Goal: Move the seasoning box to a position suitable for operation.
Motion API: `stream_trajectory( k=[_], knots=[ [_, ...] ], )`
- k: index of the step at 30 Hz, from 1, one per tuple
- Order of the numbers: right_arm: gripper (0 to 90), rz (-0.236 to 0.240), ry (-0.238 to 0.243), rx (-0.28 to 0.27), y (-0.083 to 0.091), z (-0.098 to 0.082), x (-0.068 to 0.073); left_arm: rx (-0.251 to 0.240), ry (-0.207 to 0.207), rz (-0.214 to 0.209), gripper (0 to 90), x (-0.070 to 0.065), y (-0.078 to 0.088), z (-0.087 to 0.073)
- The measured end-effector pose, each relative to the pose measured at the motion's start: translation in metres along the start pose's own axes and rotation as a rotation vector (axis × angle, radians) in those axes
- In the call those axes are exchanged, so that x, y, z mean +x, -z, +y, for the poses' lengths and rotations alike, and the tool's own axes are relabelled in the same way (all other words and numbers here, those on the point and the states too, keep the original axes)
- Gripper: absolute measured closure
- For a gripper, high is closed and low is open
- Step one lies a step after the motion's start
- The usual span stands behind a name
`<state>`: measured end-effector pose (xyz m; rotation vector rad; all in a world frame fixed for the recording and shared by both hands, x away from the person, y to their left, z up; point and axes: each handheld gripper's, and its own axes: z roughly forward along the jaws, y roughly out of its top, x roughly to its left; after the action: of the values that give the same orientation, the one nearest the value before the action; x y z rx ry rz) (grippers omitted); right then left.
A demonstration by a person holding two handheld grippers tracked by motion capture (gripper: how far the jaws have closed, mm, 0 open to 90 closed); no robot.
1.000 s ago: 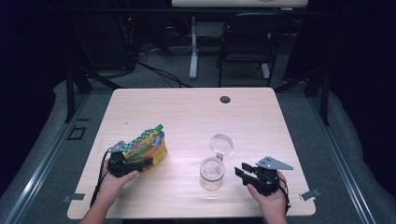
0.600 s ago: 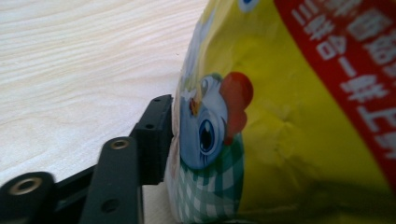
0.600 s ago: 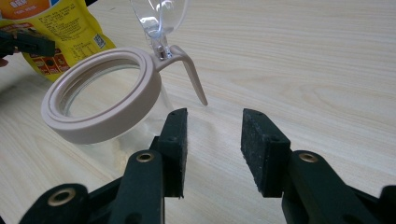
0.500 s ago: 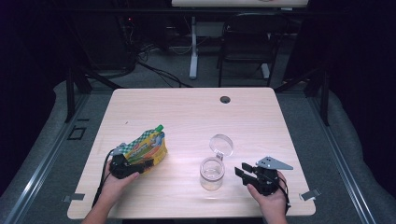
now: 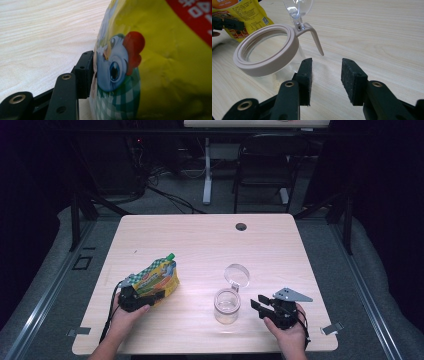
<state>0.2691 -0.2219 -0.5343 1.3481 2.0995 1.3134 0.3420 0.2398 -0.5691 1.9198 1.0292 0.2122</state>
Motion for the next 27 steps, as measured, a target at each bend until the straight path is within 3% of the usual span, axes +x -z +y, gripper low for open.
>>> stream_trajectory(
  k=[8, 27],
  knots=[
    [61.3, 0.000, -0.002, -0.002, -0.0005, -0.0003, 0.0005, -0.046, -0.004, -0.004, 53.5, -0.0015, 0.0024, 0.0020],
    [61.2, 0.004, -0.003, 0.009, -0.0016, -0.0007, 0.0017, -0.046, -0.013, 0.004, 52.5, -0.0033, 0.0029, 0.0035]
  ],
)
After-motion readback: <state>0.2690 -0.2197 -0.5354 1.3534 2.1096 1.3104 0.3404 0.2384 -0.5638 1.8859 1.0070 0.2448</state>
